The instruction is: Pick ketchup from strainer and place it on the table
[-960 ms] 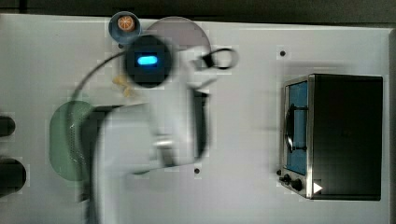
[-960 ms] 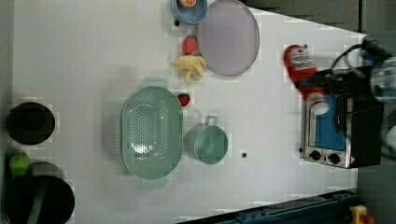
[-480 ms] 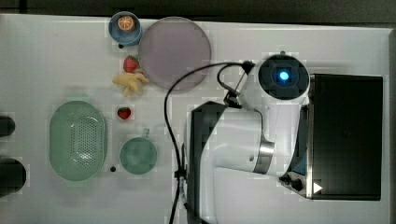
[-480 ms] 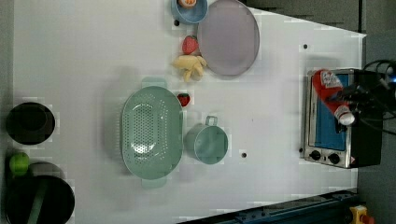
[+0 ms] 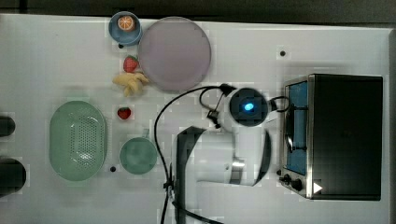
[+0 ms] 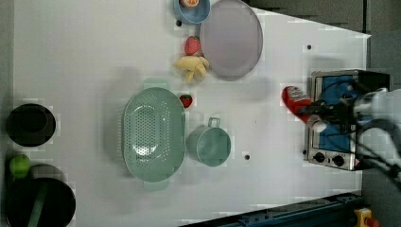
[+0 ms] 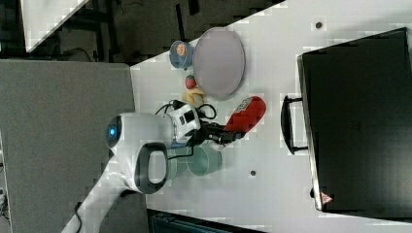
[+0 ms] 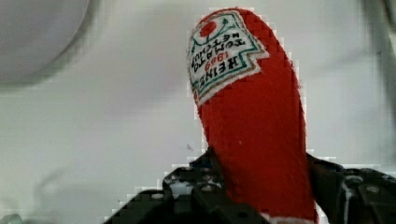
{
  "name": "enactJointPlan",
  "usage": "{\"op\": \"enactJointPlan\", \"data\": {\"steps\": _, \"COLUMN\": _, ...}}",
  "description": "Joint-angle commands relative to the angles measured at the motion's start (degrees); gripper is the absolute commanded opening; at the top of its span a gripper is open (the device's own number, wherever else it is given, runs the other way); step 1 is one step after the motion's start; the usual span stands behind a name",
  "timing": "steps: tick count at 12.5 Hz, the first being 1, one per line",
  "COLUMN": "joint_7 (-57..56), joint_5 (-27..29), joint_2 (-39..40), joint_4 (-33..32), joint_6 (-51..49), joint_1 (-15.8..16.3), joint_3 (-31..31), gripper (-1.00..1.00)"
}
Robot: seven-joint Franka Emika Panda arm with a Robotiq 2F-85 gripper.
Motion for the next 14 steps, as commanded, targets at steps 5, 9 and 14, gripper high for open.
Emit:
{"op": "enactJointPlan", "data": {"steps": 5, "joint_7": -2.0, "joint_5": 0.4, "joint_2": 7.4, "joint_4": -3.4, "joint_6": 12.9, "joint_1": 1.3, "joint_3": 1.4, "gripper": 0.61}}
{"op": "enactJointPlan", "data": {"steps": 9, "joint_7": -0.1, "joint_5": 0.4, "joint_2": 3.7, "joint_4": -0.3, "joint_6": 10.0, "joint_1": 1.3, "joint_3": 1.8, "gripper": 1.0}}
{"op": "enactJointPlan", "data": {"steps": 14, "joint_7": 16.9, "joint_5": 0.4, "joint_2": -2.7, "joint_4": 14.9, "joint_6": -14.5, "joint_1": 1.4, "joint_3": 2.8, "gripper": 1.0}}
